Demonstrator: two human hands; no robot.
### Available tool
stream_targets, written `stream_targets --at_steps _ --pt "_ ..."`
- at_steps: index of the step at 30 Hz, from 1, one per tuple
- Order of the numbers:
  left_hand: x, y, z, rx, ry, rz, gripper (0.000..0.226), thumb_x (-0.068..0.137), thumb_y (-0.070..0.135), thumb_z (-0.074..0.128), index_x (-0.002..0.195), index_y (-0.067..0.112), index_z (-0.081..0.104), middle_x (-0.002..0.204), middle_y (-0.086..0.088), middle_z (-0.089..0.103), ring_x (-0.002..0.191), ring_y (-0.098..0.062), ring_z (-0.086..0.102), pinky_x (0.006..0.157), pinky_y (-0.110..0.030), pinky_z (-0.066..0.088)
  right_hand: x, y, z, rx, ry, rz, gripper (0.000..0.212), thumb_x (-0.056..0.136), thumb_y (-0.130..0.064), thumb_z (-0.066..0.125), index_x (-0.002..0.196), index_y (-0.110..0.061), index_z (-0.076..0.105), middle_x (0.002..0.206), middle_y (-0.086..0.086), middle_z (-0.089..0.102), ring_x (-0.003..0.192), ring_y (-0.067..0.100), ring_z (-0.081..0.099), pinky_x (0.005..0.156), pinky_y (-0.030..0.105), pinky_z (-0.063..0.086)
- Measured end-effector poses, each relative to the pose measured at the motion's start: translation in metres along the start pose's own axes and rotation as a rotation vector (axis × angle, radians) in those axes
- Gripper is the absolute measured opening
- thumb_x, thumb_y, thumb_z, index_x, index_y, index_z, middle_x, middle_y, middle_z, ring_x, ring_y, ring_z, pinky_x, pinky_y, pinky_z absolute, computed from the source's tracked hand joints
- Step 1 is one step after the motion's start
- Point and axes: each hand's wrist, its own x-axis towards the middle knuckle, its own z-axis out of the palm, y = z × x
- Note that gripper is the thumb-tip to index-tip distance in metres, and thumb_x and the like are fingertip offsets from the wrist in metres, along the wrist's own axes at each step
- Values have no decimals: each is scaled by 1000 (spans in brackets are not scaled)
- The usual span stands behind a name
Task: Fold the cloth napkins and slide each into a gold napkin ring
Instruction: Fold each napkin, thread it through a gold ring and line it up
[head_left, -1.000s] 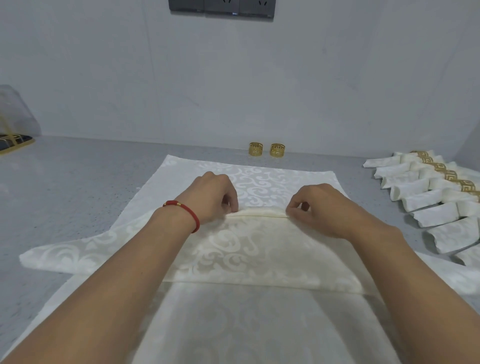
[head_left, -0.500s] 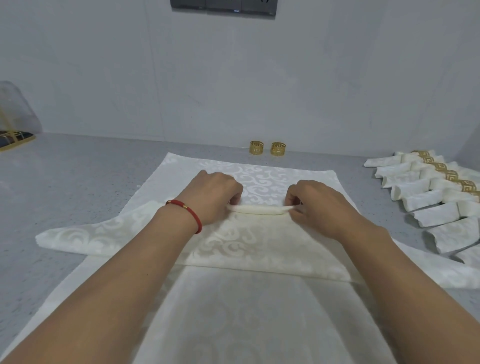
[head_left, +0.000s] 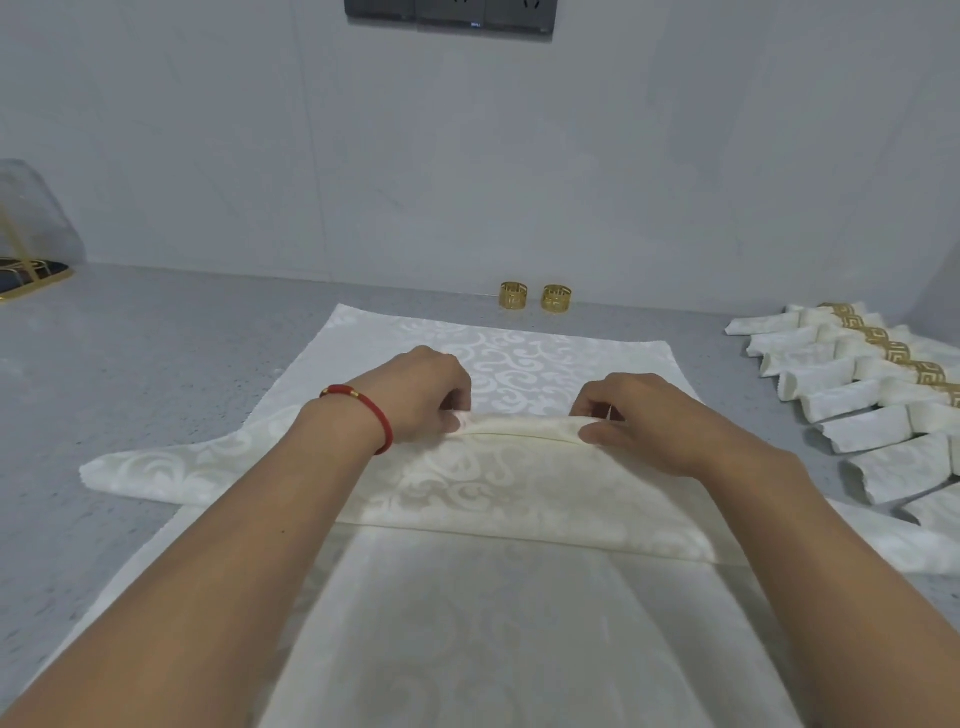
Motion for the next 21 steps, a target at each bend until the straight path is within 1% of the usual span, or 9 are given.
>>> stream_targets --at_steps 2,4,7,9,11,14,17,19,21 --pt "-2 5 0 63 25 0 12 91 20 65 104 20 66 106 4 62 92 -16 57 82 -31 49 -2 -4 1 -52 12 -4 8 96 -25 63 94 -32 59 97 -10 62 92 18 58 80 36 50" --pt "-4 11 0 199 46 25 10 94 20 60 104 22 59 99 7 54 90 -16 50 79 -30 40 -6 -10 2 -159 60 -23 11 96 -21 58 93 -30 53 97 -10 59 91 18 55 70 33 43" --pt "-16 18 7 394 187 118 16 92 10 54 99 23 50 92 8 51 94 -20 56 74 -32 28 -23 -21 11 -396 171 -136 16 96 -13 54 103 -27 50 100 -6 53 94 20 51 68 34 37" --pt "-31 21 16 540 254 187 29 87 1 52 107 22 50 98 5 54 97 -22 56 73 -32 26 -39 -22 18 -534 233 -248 24 92 -7 57 109 -23 52 99 -3 52 91 22 52 68 34 35" --pt "-43 21 27 606 248 227 33 87 2 53 115 20 49 108 2 53 100 -22 53 75 -32 27 -49 -17 19 -550 233 -295 28 91 -5 59 112 -23 58 100 -3 55 90 22 54 70 34 36" --pt "-50 15 29 389 250 155 24 90 15 57 113 23 59 109 5 56 101 -21 56 75 -32 38 -54 -13 13 -219 164 -150 26 100 -14 50 115 -29 65 107 -6 59 98 18 57 80 34 46" --pt "-48 5 29 29 307 -29 32 82 1 57 99 26 67 96 8 65 95 -20 61 75 -31 47 -50 -10 14 102 190 -21 21 99 -17 57 111 -28 70 103 -6 63 89 8 57 77 24 43" --pt "-43 -1 33 -77 349 -75 31 87 1 59 103 24 72 94 5 66 93 -21 63 77 -30 48 -49 -9 18 116 187 8 15 96 -19 63 103 -23 75 99 -3 64 88 12 58 76 26 43" --pt "-38 -3 35 1 300 -45 18 94 11 59 104 19 73 104 2 59 98 -23 61 80 -32 48 -47 -9 21 47 215 36 12 93 -23 62 92 -25 73 94 -5 63 93 19 56 80 33 45"
